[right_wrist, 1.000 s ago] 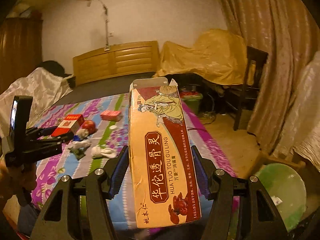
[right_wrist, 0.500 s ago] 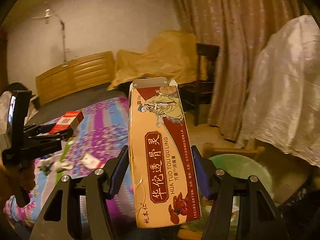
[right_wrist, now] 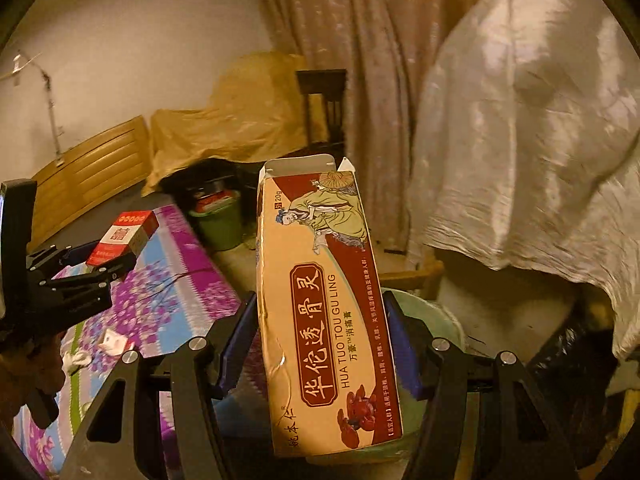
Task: Collect trash
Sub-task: 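Carry the red cigarette box and brown medicine box over to the green bin, then open both tools above the green bin to drop the boxes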
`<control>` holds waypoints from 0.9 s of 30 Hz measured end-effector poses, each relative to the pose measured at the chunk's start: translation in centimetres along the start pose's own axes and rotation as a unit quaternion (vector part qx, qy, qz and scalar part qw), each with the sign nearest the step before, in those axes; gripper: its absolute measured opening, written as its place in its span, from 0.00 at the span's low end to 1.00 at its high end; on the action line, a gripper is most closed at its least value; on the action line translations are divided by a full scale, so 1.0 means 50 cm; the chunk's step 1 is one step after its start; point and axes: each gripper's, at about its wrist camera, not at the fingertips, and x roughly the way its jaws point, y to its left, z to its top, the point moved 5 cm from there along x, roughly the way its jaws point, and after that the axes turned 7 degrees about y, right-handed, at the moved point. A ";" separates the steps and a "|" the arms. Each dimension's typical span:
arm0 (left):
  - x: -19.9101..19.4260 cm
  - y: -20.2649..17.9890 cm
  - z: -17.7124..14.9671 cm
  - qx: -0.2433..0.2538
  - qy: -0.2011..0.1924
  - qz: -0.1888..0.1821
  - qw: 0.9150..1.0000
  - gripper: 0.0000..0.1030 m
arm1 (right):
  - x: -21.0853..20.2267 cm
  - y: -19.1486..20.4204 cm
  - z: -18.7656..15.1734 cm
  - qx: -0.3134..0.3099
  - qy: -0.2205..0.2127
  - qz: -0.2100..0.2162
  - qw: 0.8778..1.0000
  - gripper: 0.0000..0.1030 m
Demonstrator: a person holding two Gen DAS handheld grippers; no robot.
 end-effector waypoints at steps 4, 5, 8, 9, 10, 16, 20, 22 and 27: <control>0.022 -0.063 0.023 0.027 0.001 -0.017 0.999 0.57 | 0.004 -0.039 0.001 0.007 -0.001 -0.016 1.000 0.61; 0.026 -0.075 0.026 0.032 0.002 -0.020 0.999 0.57 | 0.005 -0.046 0.001 0.009 -0.001 -0.020 1.000 0.61; 0.040 -0.118 0.036 0.052 0.004 -0.035 0.998 0.57 | -0.004 -0.065 0.001 0.021 0.001 -0.031 0.999 0.61; 0.043 -0.130 0.039 0.056 0.005 -0.039 0.998 0.57 | -0.001 -0.077 0.001 0.026 0.002 -0.036 0.999 0.61; 0.043 -0.138 0.041 0.059 0.006 -0.042 0.997 0.57 | 0.000 -0.087 0.001 0.031 0.003 -0.039 0.999 0.61; 0.065 -0.204 0.054 0.083 0.015 -0.072 0.994 0.57 | 0.014 -0.133 -0.015 0.062 0.021 -0.056 0.996 0.61; 0.078 -0.238 0.055 0.097 0.021 -0.087 0.991 0.57 | 0.030 -0.161 -0.028 0.081 0.036 -0.064 0.994 0.61; 0.084 -0.252 0.055 0.102 0.024 -0.094 0.990 0.57 | 0.036 -0.169 -0.036 0.090 0.045 -0.065 0.993 0.61; 0.103 -0.277 0.051 0.105 0.038 -0.109 0.988 0.57 | 0.058 -0.183 -0.050 0.100 0.064 -0.067 0.991 0.61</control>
